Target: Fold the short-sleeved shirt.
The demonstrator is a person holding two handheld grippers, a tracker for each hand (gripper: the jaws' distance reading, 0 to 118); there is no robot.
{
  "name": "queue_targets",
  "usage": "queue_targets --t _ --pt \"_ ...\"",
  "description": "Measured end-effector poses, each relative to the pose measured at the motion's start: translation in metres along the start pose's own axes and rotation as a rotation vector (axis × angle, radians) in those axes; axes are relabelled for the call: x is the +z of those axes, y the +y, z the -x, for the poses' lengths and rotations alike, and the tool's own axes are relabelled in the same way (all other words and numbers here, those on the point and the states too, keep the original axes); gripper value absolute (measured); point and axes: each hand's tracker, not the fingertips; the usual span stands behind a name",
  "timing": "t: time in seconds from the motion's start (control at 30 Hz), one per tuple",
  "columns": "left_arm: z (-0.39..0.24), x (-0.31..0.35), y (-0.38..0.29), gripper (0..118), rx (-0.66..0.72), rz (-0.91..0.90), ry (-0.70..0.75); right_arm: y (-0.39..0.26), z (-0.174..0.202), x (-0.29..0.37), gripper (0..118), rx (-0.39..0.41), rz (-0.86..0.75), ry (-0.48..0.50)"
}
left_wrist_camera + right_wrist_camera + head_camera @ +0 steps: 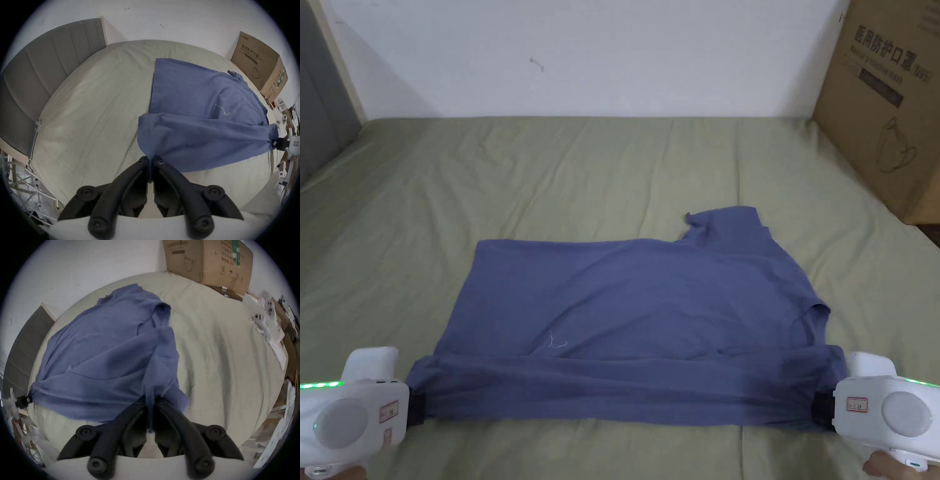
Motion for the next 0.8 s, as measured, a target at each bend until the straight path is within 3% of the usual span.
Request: queue_targets --t 0.17,0.3,0.57,0.6,0.63,0.67,0.7,0.73,0.8 --pt "0.001 0.025 0.002 4 -0.034 -0.036 -0.014 0.001 -0.004 0.038 6 0.002 -0.023 0.044" --pt "0.001 0.049 -0.006 4 -0.061 -0.054 -0.005 -0.003 -0.004 0.062 6 0.072 -0.025 0.032" --pt "0.014 0.039 -0.06 7 -0.045 0.003 0.014 -0.061 -0.027 0.055 6 0.018 0.105 0.052" --pt "0.013 0.034 -0.064 18 -0.048 0.012 0.012 -0.066 -0.027 0.049 6 0.002 0.109 0.048" --pt "0.011 0.031 -0.066 52 -0.051 0.023 0.028 -0.068 -0.026 0.047 14 -0.003 0.102 0.049" --pt "0.009 0.028 -0.067 81 -0.059 0.042 0.068 -0.064 -0.023 0.047 35 0.007 0.106 0.038" --pt "0.011 0.027 -0.067 103 -0.062 0.041 0.075 -0.059 -0.02 0.049 63 0.019 0.118 0.012" --pt "0.013 0.028 -0.066 111 -0.056 0.036 0.069 -0.056 -0.018 0.052 85 0.047 0.097 -0.017" --pt "0.014 0.042 -0.056 109 -0.01 -0.009 0.062 -0.046 -0.013 0.065 86 0.102 0.024 -0.059"
